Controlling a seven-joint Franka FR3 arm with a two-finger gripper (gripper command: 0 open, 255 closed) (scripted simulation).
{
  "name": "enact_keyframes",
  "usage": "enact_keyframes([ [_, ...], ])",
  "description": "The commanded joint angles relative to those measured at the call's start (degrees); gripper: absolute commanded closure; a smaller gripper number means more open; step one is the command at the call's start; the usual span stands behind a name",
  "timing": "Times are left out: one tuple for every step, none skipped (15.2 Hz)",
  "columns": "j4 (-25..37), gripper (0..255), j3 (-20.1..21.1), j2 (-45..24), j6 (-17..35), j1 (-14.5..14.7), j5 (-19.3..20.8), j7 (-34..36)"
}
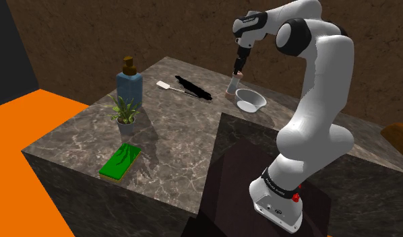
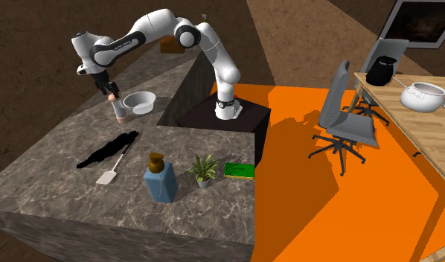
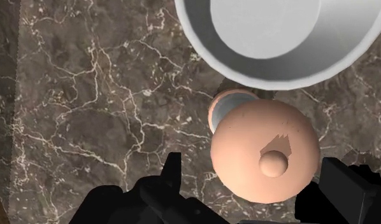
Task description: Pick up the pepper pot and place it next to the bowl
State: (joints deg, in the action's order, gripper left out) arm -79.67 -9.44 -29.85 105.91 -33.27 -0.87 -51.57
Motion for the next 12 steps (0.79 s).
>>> enact_keyframes([
  [1.7, 0, -0.01, 0.15, -1.85, 0.0, 0.03, 0.02],
  [3.55, 0, -0.02, 0.2, -3.74, 0.0, 0.04, 0.03],
  [5.55, 0, -0.02, 0.15, -5.7, -0.03, 0.04, 0.04],
  [7.25, 0, -0.02, 0.03, -7.28, -0.06, 0.02, 0.04],
  [7.25, 0, -0.02, 0.03, -7.28, -0.06, 0.02, 0.04],
  [7.23, 0, -0.02, 0.04, -7.27, -0.05, 0.03, 0.04],
  [7.25, 0, -0.02, 0.04, -7.28, -0.06, 0.02, 0.04],
  [7.25, 0, -0.02, 0.03, -7.28, -0.06, 0.02, 0.04],
  [7.25, 0, -0.02, 0.03, -7.28, -0.06, 0.02, 0.04],
  [7.25, 0, -0.02, 0.03, -7.28, -0.06, 0.02, 0.04],
  [7.25, 0, -0.02, 0.03, -7.28, -0.06, 0.02, 0.04],
  [7.25, 0, -0.02, 0.03, -7.28, -0.06, 0.02, 0.04],
])
